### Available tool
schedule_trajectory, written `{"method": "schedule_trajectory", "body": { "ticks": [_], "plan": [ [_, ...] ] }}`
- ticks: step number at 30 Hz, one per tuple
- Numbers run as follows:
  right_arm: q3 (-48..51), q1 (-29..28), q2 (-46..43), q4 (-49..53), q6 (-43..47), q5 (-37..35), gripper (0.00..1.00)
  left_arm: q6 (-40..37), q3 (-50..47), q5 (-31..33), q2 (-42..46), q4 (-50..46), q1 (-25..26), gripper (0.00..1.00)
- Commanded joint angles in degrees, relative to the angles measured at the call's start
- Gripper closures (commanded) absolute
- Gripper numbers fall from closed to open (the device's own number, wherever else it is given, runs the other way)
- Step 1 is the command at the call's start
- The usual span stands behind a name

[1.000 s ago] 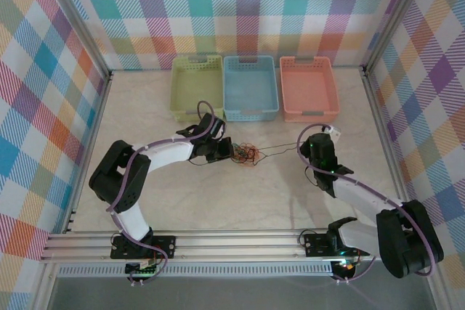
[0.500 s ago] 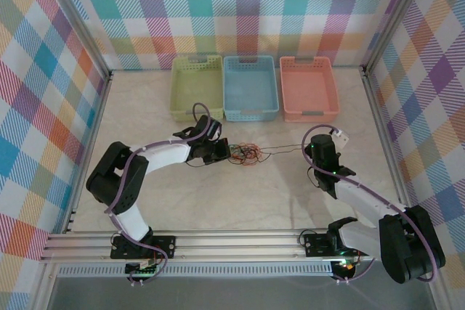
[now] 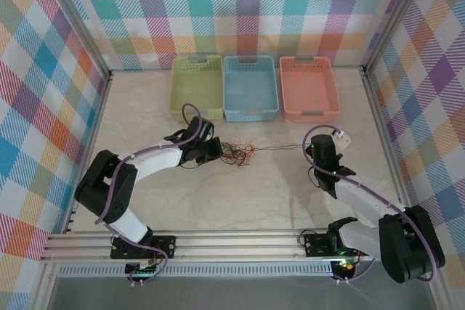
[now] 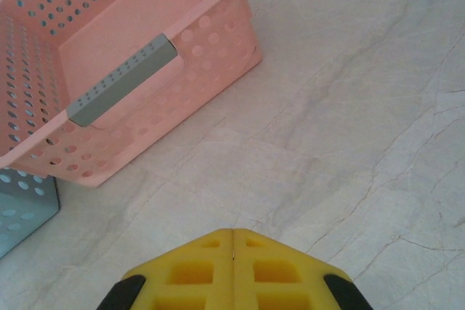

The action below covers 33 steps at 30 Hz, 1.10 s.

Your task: Untangle the cables

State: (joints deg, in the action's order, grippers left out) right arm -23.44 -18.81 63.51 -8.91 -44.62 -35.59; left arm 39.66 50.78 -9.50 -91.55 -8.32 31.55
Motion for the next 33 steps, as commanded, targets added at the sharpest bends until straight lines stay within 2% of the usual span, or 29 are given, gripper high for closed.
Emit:
{"method": "schedule_trajectory", "body": {
  "ticks": [1,16,25,33],
  "plan": [
    [-0.6,0.4,0.1,1.1,-2.1,-3.3,1.0,1.0,-1.6,2.7,2.8,0.8,-1.8,1.0],
    [-1.8,0.4,0.1,6.2,-5.4,-8.0,1.0,3.6,-5.5,6.0,7.4,1.5,-4.9,1.0],
    [-1.9,0.4,0.7,4.2,-3.6,-6.3,1.0,3.4,-5.3,3.6,6.1,2.7,-5.2,1.0],
    [-2.1,0.4,1.3,3.6,-2.4,-5.4,1.0,2.7,-5.3,4.3,7.2,2.1,-5.2,1.0]
  ]
}}
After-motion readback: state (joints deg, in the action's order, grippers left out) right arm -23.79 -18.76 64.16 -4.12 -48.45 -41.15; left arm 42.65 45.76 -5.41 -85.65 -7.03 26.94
